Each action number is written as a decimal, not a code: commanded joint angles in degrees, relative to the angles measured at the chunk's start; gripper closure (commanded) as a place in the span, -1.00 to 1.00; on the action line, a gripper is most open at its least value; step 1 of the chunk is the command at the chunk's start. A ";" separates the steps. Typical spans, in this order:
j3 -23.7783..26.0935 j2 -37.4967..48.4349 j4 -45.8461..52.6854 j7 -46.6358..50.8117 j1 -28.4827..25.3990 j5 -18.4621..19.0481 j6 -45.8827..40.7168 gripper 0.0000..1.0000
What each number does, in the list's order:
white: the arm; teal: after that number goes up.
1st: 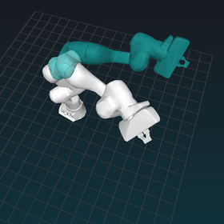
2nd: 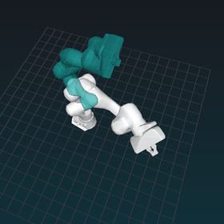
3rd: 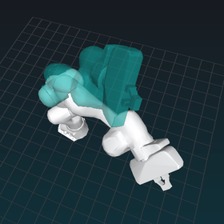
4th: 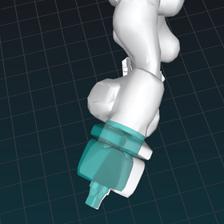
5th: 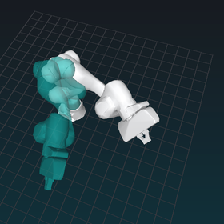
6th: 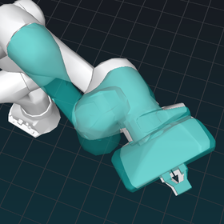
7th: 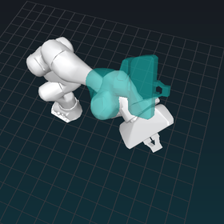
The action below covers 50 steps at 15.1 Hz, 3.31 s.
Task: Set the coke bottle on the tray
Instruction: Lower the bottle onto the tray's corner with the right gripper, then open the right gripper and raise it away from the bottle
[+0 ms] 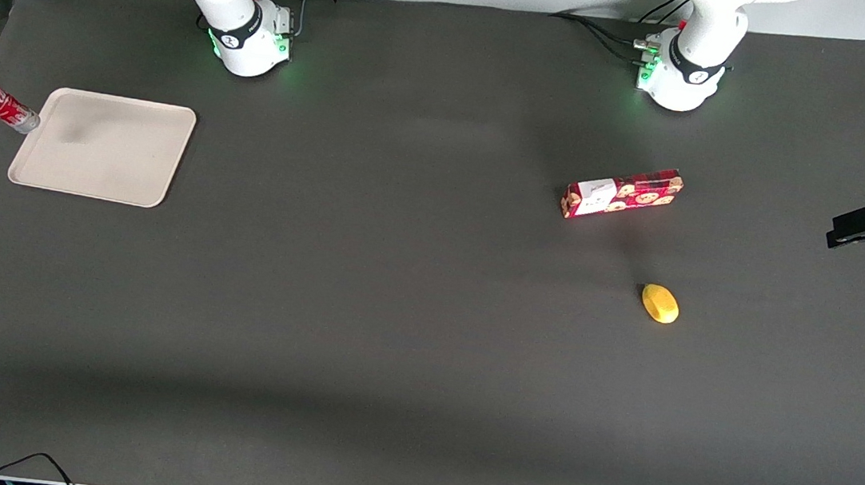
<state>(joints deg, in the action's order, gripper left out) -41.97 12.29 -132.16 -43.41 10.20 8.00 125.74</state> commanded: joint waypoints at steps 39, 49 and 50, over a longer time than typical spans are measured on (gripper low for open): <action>9.14 -3.32 6.53 7.08 -5.11 0.17 -0.89 -1.00; 42.30 -5.61 29.85 40.50 -5.19 -5.70 -26.23 -1.00; 43.97 -5.17 30.99 41.56 -5.19 -6.94 -27.64 -1.00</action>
<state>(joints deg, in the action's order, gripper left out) -1.61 7.89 -106.43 -5.35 4.40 5.02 103.36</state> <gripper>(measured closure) 0.000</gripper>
